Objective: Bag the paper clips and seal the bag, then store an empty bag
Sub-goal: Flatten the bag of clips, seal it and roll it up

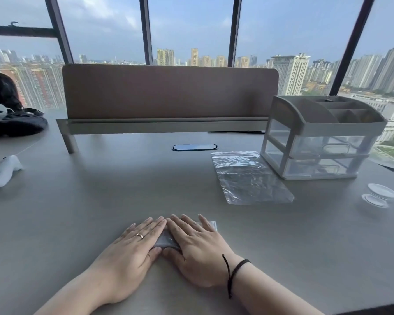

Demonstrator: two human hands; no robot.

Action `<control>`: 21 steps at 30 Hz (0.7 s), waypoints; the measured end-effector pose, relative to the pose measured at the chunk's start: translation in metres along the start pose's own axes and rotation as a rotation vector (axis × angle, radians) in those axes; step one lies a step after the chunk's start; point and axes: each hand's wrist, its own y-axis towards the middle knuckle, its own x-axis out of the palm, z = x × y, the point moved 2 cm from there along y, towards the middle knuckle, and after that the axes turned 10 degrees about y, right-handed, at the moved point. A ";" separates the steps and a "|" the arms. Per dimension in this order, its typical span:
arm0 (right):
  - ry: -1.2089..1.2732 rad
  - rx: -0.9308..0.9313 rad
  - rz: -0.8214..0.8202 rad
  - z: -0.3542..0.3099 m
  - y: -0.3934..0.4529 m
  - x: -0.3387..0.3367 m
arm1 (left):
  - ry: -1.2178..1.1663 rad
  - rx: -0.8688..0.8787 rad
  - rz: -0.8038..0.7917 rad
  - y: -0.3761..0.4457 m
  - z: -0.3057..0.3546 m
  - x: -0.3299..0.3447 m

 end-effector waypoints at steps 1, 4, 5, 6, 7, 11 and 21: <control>0.005 0.003 0.010 0.001 0.002 0.000 | 0.002 -0.003 0.002 0.002 -0.001 -0.001; 0.023 0.008 0.003 0.000 0.005 -0.001 | 0.011 -0.018 0.038 0.003 -0.002 -0.001; 0.055 0.008 -0.009 0.000 0.005 -0.003 | 0.015 -0.019 0.058 0.002 -0.003 0.000; 0.122 0.005 -0.011 0.001 0.004 -0.007 | 0.019 -0.017 0.081 0.000 -0.004 0.001; 0.215 0.002 0.010 0.004 0.004 -0.013 | 0.015 -0.011 0.117 -0.002 -0.004 0.001; 0.314 0.091 0.372 0.049 0.006 -0.056 | 0.030 0.045 0.266 -0.007 -0.003 0.001; 0.061 0.437 0.377 0.138 0.004 -0.063 | -0.086 0.087 0.170 0.021 -0.008 0.006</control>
